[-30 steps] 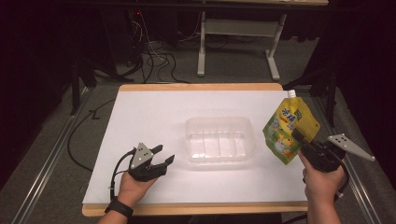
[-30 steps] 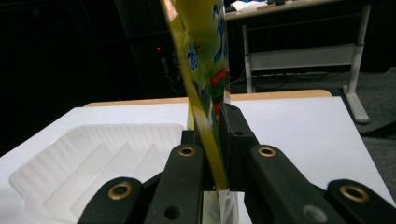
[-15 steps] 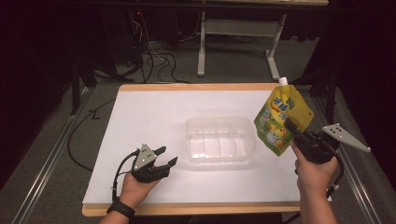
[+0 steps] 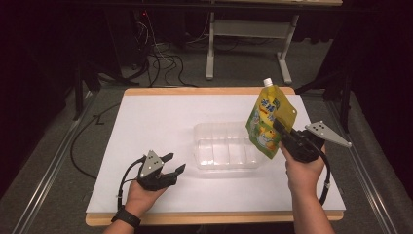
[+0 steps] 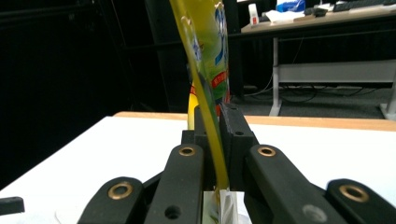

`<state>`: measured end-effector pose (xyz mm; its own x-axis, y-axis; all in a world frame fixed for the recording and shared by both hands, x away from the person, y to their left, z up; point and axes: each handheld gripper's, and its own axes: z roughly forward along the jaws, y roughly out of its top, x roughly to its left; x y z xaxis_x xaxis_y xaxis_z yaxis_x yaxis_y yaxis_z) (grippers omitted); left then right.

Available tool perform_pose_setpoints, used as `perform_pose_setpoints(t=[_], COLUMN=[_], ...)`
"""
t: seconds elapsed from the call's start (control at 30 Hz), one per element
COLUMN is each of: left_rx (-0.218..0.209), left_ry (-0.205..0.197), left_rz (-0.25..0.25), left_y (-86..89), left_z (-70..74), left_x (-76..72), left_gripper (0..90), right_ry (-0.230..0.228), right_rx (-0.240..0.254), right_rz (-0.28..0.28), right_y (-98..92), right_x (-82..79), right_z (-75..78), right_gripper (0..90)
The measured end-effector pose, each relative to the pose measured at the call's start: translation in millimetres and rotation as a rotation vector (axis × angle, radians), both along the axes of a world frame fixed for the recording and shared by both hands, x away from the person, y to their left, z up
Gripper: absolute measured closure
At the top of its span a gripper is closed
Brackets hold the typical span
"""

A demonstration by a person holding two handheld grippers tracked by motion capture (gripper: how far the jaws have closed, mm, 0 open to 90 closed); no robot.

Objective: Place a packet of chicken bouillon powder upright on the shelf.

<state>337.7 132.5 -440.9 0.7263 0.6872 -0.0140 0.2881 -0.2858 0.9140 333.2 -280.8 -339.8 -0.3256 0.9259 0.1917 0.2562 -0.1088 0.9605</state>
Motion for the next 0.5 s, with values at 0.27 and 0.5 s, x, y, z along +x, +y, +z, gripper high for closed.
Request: perform_pose_setpoints(t=[0.27, 0.5], left_rx=[0.000, -0.002], left_ry=[-0.007, -0.007], left_rz=[0.001, -0.002], left_y=[2.0, 2.4], left_z=[1.4, 1.7], left_x=[0.0, -0.4], left_gripper=[40.7, 40.7], right_ry=[0.018, 0.038], right_rx=[-0.030, -0.057], right_rz=[-0.024, -0.042], right_y=[9.1, 14.4], right_x=[12.4, 21.8], right_z=[-8.2, -16.8], right_gripper=[88.5, 88.7])
